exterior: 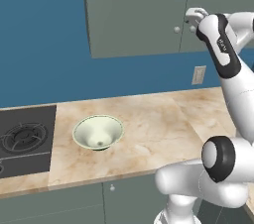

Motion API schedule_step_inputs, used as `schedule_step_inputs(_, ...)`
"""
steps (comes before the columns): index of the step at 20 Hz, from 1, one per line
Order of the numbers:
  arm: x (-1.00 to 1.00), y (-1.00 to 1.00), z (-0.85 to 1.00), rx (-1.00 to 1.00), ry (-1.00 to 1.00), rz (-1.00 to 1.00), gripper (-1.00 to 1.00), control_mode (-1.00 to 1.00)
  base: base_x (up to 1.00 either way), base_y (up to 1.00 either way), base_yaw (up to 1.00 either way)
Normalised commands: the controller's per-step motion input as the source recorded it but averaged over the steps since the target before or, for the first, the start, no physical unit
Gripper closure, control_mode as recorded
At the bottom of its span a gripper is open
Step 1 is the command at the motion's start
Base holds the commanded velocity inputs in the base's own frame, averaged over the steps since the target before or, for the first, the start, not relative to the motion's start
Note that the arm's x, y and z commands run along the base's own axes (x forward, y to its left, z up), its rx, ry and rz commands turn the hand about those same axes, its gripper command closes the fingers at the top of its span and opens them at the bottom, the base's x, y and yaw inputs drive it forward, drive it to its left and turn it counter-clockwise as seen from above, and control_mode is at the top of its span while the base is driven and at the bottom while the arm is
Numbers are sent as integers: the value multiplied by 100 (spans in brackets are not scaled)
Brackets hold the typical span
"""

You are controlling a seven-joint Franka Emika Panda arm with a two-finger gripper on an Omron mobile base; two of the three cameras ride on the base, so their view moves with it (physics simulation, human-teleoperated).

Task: Open the cabinet and move the ladle to the pot. Then close the cabinet.

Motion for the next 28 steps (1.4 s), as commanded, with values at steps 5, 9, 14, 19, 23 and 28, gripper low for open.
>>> schedule_step_inputs(5,7,0,-14,0,0,0,100,-100,0,0,0)
schedule_step_inputs(9,0,0,-29,0,0,0,100,-100,0,0,0)
schedule_step_inputs(14,1,0,-28,0,0,0,100,-100,0,0,0)
schedule_step_inputs(19,10,0,-5,0,4,0,100,-100,0,0,0)
schedule_step_inputs(23,0,0,0,0,2,0,100,-100,0,0,0)
schedule_step_inputs(28,-28,-12,0,0,-15,5,100,-100,0,0,0)
